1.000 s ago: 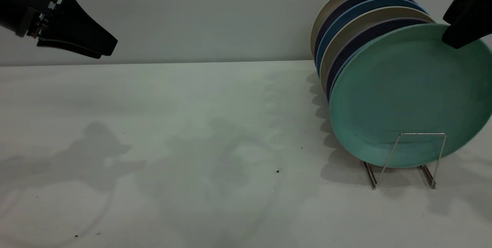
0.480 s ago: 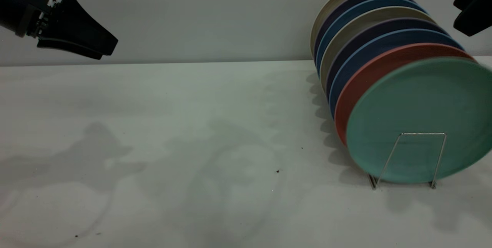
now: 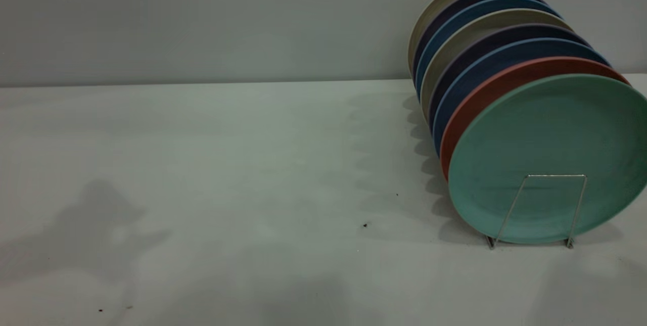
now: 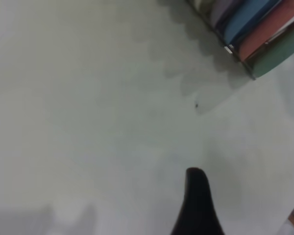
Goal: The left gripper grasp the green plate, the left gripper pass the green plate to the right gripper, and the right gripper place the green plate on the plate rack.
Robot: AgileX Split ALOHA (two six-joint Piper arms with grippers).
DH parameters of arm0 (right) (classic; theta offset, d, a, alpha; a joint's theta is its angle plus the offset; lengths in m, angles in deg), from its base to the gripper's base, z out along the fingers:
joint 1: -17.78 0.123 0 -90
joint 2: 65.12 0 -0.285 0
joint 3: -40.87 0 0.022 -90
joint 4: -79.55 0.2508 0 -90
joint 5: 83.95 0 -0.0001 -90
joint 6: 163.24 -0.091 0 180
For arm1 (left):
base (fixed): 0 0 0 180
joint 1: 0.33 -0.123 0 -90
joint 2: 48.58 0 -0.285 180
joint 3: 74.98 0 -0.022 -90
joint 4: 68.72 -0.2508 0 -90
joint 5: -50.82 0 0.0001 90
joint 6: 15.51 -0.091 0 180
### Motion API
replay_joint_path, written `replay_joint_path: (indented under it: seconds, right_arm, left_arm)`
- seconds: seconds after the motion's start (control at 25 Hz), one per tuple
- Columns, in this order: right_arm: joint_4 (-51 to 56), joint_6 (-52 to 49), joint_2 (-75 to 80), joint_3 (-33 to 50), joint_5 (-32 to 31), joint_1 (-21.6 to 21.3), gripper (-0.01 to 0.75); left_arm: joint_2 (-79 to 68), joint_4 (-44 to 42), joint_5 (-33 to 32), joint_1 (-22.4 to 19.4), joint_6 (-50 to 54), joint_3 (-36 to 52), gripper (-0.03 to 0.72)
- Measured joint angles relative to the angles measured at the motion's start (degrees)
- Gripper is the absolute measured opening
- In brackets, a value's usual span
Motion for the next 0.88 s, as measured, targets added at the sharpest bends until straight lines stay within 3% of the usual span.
replay_joint_path:
  seconds: [0.2,0.36,0.64,0.88]
  right_arm:
    - [-5.7,-22.7,-9.0,0.0,-4.1,0.0,0.386]
    - [-13.0,-38.2,-15.8,1.9,-4.4,0.0,0.386]
    - [-23.6,-44.7,-28.2,16.2,-4.6,0.0,0.386]
    - [-24.6,-47.6,-36.8,30.2,-3.8,0.0,0.386]
  left_arm:
    - [12.6,-10.3,-4.6,0.0,21.8,0.0,0.580]
    - [21.1,-18.6,-10.1,0.0,31.2,0.2,0.580]
    - [32.6,-33.1,-10.1,0.0,42.4,1.3,0.580]
    - [41.9,-37.4,-10.1,0.0,45.6,12.4,0.580]
